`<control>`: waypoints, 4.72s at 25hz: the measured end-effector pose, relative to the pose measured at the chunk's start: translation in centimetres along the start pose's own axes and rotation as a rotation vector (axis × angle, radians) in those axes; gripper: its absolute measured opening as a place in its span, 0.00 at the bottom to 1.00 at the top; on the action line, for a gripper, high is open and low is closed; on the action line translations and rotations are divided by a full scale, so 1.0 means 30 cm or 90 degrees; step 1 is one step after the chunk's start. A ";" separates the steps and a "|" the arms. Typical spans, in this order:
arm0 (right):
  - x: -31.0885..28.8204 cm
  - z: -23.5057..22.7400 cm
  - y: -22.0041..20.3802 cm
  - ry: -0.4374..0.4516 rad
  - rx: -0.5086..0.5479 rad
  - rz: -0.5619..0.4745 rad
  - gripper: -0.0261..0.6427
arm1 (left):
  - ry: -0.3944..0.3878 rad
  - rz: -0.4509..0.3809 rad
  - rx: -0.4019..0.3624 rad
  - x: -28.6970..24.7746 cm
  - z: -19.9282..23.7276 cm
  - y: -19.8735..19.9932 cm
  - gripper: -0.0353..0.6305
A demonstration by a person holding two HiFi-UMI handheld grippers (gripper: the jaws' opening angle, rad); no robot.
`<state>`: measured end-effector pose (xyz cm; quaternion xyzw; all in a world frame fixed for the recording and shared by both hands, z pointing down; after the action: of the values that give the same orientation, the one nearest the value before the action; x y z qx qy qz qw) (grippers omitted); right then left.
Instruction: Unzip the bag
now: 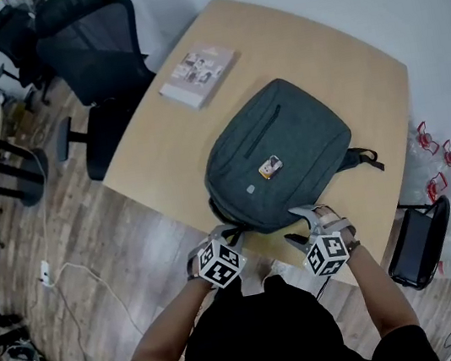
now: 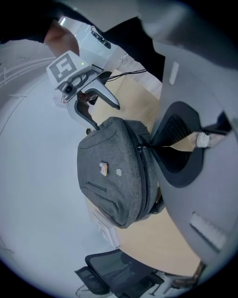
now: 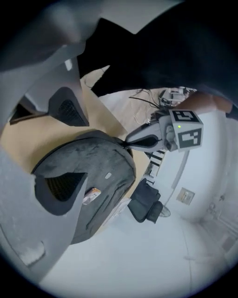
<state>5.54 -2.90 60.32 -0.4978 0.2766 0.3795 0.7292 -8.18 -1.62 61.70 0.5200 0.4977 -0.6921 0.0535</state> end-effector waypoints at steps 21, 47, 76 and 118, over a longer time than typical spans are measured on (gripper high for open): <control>-0.108 -0.077 -0.084 0.004 -0.183 0.046 0.23 | -0.005 0.003 0.000 -0.008 -0.058 0.005 0.10; -0.230 -0.043 0.202 -0.018 -0.180 -0.007 0.28 | 0.047 -0.012 0.090 -0.007 0.026 -0.052 0.09; -0.127 -0.173 -0.068 -0.074 -0.122 0.099 0.30 | 0.039 -0.012 0.104 -0.018 -0.021 -0.030 0.10; 0.217 -0.237 0.220 -0.248 -0.419 -0.259 0.04 | 0.218 -0.230 0.148 0.285 0.139 0.135 0.15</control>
<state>3.53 -6.33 49.33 -0.6671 -0.1053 0.3829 0.6303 -12.43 -2.95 52.38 0.5352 0.5014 -0.6447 -0.2156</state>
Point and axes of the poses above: the fingertips, and each gripper's own axes: x backward along the fingers, z to its left, y out of its top, the point moved 3 cm from there along x, backward along the fingers, and after that the axes turned 3 degrees about -x, right-handed, at the moved point
